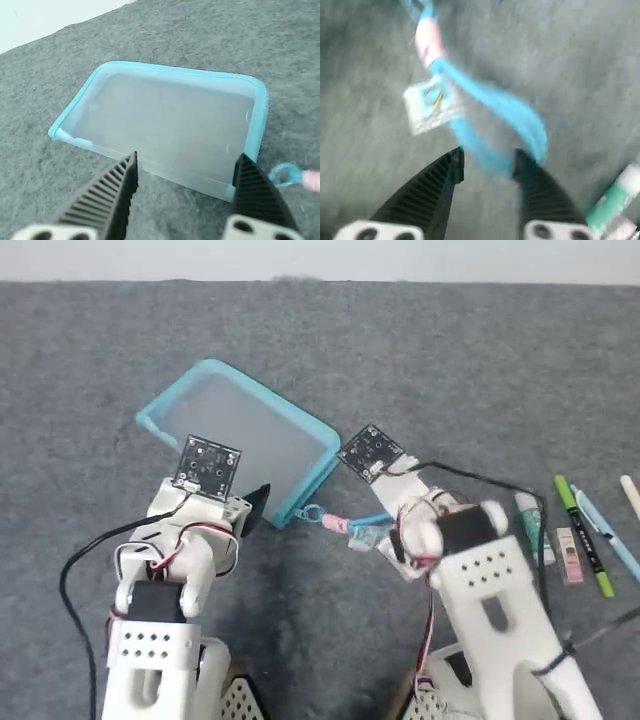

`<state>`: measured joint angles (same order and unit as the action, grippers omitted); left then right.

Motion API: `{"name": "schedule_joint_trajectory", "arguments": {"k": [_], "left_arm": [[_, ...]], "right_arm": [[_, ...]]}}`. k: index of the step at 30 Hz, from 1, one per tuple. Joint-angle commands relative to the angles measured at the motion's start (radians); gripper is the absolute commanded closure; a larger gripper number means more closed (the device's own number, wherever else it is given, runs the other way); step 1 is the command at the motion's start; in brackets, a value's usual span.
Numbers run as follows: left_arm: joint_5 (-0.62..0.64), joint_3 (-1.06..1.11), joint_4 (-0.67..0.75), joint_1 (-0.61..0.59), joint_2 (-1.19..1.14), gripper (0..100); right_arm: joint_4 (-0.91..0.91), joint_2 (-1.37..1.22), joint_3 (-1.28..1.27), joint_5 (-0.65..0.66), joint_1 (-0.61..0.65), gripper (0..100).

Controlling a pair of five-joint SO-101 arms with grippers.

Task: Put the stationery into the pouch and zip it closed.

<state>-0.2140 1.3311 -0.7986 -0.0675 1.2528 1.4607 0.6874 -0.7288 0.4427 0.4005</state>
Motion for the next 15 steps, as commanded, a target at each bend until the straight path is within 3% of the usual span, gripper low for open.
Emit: {"name": "schedule_joint_trajectory", "arguments": {"k": [1,5,12,15], "left_arm": [[0.026,-0.01,0.012,0.005,-0.005,71],[0.028,-0.008,0.049,-0.08,-0.008,71],[0.028,0.079,0.247,-0.187,-0.005,71],[0.029,0.093,0.292,-0.221,-0.005,71]], "right_arm": [[0.134,-0.067,0.167,0.054,0.012,66.1],[0.085,-0.193,0.249,0.025,0.033,70.3],[-0.143,-0.567,0.304,0.003,0.26,71.7],[-0.226,-0.682,0.347,0.002,0.297,71.9]]}}
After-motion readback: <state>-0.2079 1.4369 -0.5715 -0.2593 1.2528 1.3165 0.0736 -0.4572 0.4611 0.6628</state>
